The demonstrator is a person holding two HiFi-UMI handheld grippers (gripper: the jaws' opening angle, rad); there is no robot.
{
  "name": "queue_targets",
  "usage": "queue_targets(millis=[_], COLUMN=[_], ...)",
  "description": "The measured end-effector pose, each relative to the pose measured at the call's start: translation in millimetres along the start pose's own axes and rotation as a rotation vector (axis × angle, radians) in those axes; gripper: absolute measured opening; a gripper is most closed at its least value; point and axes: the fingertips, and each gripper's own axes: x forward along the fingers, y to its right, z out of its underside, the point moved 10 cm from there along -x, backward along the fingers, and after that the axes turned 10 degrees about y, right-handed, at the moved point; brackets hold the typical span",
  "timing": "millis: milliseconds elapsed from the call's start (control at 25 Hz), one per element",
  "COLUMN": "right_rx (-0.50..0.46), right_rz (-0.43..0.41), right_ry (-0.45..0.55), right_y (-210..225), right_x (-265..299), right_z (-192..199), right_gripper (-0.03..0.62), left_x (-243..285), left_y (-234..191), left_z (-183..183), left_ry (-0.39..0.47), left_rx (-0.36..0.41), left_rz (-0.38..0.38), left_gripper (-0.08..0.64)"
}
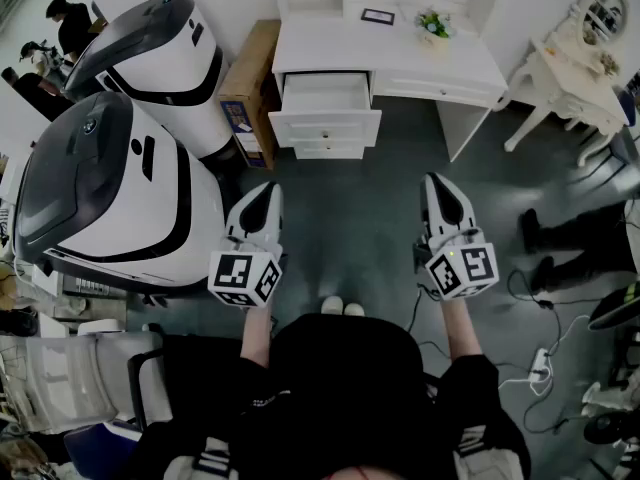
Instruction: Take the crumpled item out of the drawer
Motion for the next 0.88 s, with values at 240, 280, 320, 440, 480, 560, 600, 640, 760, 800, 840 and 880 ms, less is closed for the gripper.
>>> queue_targets(millis=[240,280,320,440,480,560,600,640,760,800,840,880], right_rx=[0.023,0.033,0.042,0.054,0.058,0.067,0.071,0.074,0.088,0.095,0.102,0.107], right_rz=[0.002,-0.002,-0.007,-0.022,-0.027,-0.031,-0.032,-0.034,-0.053,-0.062,-0.069,-0.072], right_ry=[0.013,0.016,0.021,0.026,0.026,0.026,0.027,0.026,0.014,0.008,0.004,0.000], right_y=[8,10,12,18,19,24,26,27,30,31,32,34], right_x=[-3,-4,-4,-4,-4,-3,-2,-1,5,7,10,13], right_z=[1,1,1,1,1,2,3,4,10,14,17,20], right_gripper=[-0.009,-0.008,-0.009,-0.008,-0.008,-0.008,-0.008,-0.008,-0.008,-0.008,-0.008,-0.008], left_x=[2,3,4,7,7,6,6,5,4,5,7,11], left_y=[8,9,10,14,16,20,21,22,21,19,18,16], left_z=[2,2,2,1,1,2,3,5,12,15,17,19], left_ry=[-0.003,-0.005,-0.008,-0.012,-0.013,-0.017,-0.019,-0.021,-0.030,-0.035,-0.038,-0.041], left_rx=[-0.003,-0.001,0.003,0.015,0.018,0.020,0.018,0.016,0.006,0.003,0.000,-0.002], left_rz=[0.000,0.001,0.000,-0.003,-0.005,-0.013,-0.020,-0.027,-0.048,-0.056,-0.062,-0.066], left_gripper=[-0.003,-0.003,-0.003,-0.002,-0.003,-0.002,-0.003,-0.003,-0.003,-0.003,-0.002,-0.003])
